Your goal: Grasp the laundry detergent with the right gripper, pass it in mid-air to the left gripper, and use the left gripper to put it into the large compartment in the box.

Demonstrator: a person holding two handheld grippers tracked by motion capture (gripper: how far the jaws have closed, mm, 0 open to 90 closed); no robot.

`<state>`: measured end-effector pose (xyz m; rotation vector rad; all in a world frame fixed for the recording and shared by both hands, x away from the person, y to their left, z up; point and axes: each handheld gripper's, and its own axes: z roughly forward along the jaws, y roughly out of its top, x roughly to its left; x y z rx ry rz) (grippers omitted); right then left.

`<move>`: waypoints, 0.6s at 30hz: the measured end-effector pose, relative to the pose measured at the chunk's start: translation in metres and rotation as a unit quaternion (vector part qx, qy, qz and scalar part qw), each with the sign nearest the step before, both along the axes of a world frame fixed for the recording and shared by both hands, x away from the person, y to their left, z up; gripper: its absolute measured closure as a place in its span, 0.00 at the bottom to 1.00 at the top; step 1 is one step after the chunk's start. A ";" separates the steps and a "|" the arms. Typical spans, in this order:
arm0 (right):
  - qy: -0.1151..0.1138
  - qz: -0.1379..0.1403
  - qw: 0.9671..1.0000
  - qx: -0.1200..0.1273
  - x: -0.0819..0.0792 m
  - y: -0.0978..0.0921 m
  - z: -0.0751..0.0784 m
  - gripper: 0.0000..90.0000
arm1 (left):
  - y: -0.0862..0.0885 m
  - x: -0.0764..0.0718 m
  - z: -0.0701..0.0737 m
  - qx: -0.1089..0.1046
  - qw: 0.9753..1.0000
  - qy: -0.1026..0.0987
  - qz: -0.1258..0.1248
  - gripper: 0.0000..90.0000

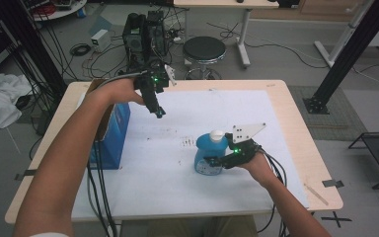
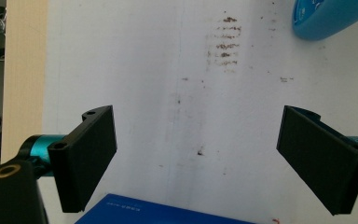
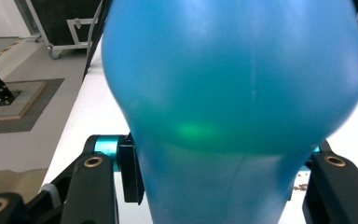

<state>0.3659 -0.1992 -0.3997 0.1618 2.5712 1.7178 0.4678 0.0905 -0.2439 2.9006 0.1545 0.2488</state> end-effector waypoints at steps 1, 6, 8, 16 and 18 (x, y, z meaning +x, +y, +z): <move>-0.013 0.003 1.000 0.005 0.001 0.001 0.000 0.48 | 0.000 -0.001 0.001 0.000 1.000 -0.003 -0.001 0.13; -0.001 0.005 1.000 0.005 0.000 0.000 0.001 0.48 | -0.002 -0.009 0.006 -0.004 1.000 -0.001 -0.007 0.13; -0.004 0.006 1.000 0.018 0.000 0.001 0.001 0.48 | -0.005 -0.014 0.008 -0.003 1.000 -0.003 -0.011 0.13; 0.002 -0.005 1.000 0.011 -0.002 -0.008 0.016 0.48 | -0.020 -0.044 0.020 0.000 0.999 0.006 -0.039 0.13; 0.002 -0.007 1.000 0.012 -0.002 -0.009 0.021 0.48 | -0.025 -0.052 0.023 -0.012 0.999 0.018 -0.045 0.13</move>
